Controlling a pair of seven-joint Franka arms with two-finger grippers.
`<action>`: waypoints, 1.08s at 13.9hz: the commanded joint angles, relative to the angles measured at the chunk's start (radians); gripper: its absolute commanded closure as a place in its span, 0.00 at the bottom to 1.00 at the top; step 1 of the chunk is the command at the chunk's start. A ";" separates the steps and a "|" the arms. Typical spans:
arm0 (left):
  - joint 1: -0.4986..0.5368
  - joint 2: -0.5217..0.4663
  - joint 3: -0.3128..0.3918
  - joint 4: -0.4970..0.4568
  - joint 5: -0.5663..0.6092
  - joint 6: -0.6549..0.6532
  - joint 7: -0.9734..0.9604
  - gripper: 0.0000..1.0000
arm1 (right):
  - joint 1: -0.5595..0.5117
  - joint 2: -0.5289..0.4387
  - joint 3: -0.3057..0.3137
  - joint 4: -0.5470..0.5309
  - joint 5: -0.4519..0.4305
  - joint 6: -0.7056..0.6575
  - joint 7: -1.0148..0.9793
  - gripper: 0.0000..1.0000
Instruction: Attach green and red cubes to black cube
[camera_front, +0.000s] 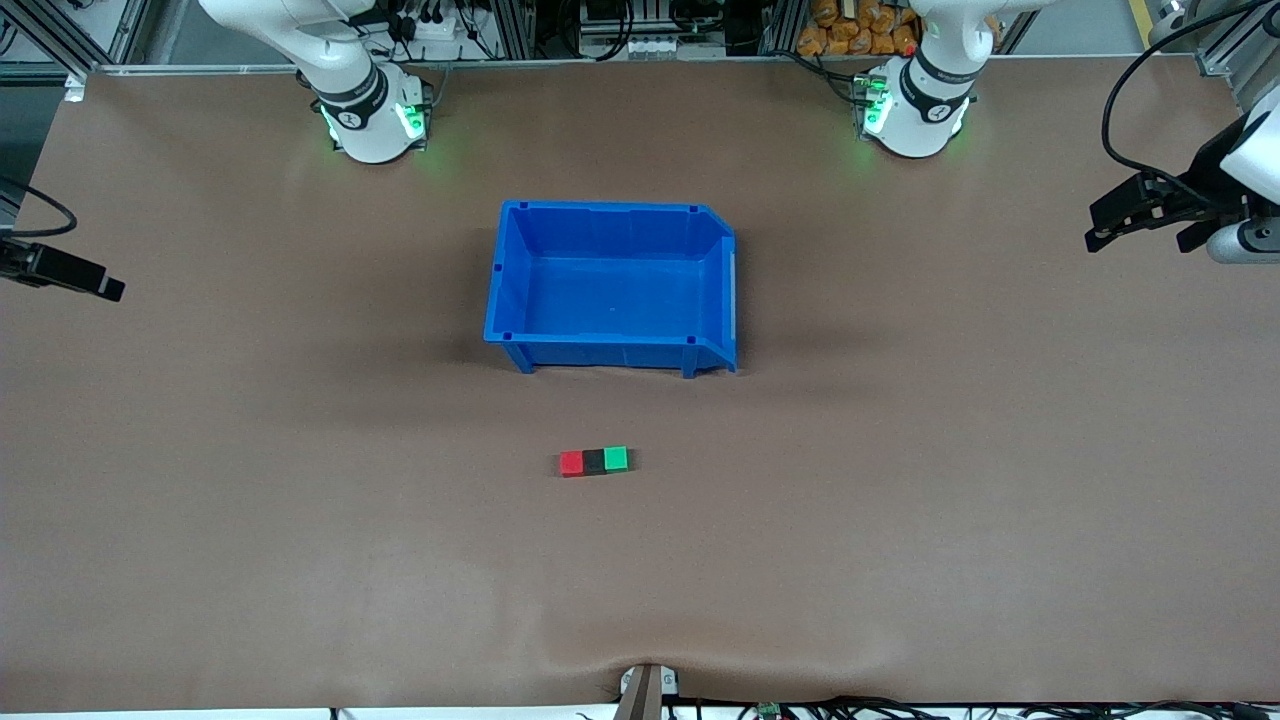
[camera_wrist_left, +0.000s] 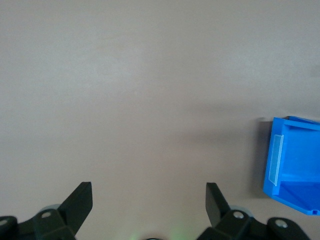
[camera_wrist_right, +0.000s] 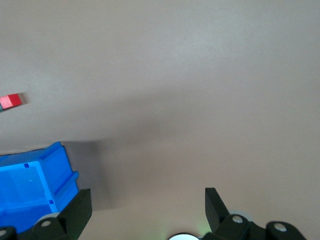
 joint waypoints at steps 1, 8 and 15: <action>0.007 0.008 -0.006 0.022 0.005 -0.017 0.017 0.00 | -0.005 -0.106 0.031 -0.122 -0.046 0.034 -0.008 0.00; 0.007 0.008 -0.006 0.022 0.005 -0.017 0.017 0.00 | -0.206 -0.134 0.241 -0.174 -0.048 0.063 -0.008 0.00; 0.008 0.008 -0.003 0.020 0.005 -0.017 0.018 0.00 | -0.261 -0.134 0.269 -0.186 -0.055 0.089 -0.095 0.00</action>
